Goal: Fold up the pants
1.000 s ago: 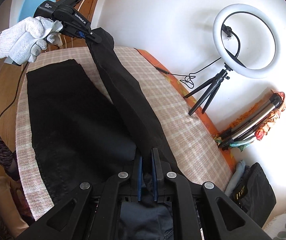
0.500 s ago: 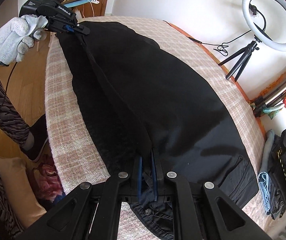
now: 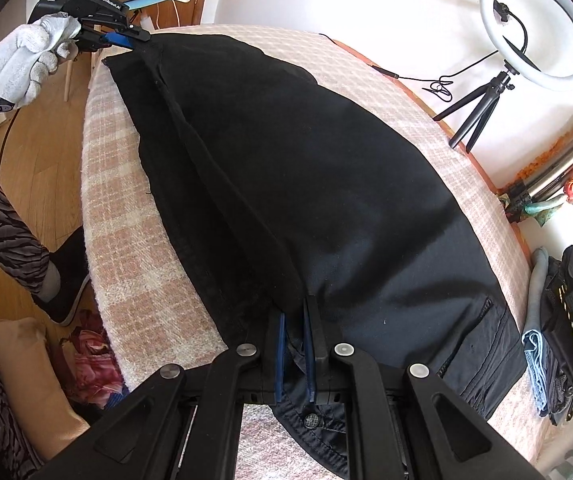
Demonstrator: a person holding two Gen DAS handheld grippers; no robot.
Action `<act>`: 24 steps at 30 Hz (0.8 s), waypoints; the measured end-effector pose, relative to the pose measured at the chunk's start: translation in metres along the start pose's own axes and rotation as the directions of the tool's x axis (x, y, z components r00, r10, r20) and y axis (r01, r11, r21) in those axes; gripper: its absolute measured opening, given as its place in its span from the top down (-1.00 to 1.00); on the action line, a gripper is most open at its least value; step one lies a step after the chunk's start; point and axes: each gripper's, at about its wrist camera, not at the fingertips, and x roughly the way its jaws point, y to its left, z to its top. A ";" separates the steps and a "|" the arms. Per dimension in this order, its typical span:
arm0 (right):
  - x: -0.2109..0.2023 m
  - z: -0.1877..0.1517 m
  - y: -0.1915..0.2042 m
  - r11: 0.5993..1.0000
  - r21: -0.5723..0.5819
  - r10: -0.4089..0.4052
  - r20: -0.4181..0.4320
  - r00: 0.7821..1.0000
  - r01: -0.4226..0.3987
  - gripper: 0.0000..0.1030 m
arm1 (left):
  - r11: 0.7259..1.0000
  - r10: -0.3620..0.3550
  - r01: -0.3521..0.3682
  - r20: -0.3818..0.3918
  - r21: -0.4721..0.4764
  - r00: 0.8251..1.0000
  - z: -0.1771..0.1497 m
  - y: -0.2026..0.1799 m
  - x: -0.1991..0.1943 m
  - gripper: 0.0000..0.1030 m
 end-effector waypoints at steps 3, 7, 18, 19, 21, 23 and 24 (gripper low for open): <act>-0.006 0.000 0.000 1.000 -0.011 -0.003 -0.002 1.000 0.003 0.88 | 0.999 0.006 -0.006 0.005 0.033 1.000 -0.005 -0.003 -0.003 0.85; -0.008 -0.004 0.001 0.999 -0.038 -0.016 -0.019 1.000 0.015 0.88 | 0.998 0.040 -0.039 -0.026 0.051 0.999 -0.019 0.006 -0.003 0.85; 0.004 -0.006 -0.001 0.999 0.040 0.003 -0.045 0.999 -0.001 0.83 | 0.988 0.149 -0.149 0.010 0.037 0.989 -0.009 0.021 -0.030 0.72; 0.003 -0.007 -0.003 0.998 0.065 0.015 -0.039 0.999 -0.012 0.77 | 0.987 0.153 -0.154 0.031 0.035 0.988 -0.007 0.021 -0.036 0.72; -0.001 -0.009 -0.006 0.993 0.109 0.044 -0.026 0.999 -0.041 0.64 | 0.987 0.148 -0.151 0.061 0.052 0.987 -0.003 0.016 -0.047 0.72; -0.009 -0.011 -0.007 0.986 0.144 0.082 0.007 0.997 -0.082 0.41 | 0.986 0.125 -0.131 0.063 0.099 0.990 -0.001 0.000 -0.050 0.72; -0.015 -0.013 -0.009 0.979 0.173 0.107 0.030 0.994 -0.110 0.26 | 0.983 0.113 -0.120 0.059 0.136 0.992 -0.001 -0.013 -0.049 0.72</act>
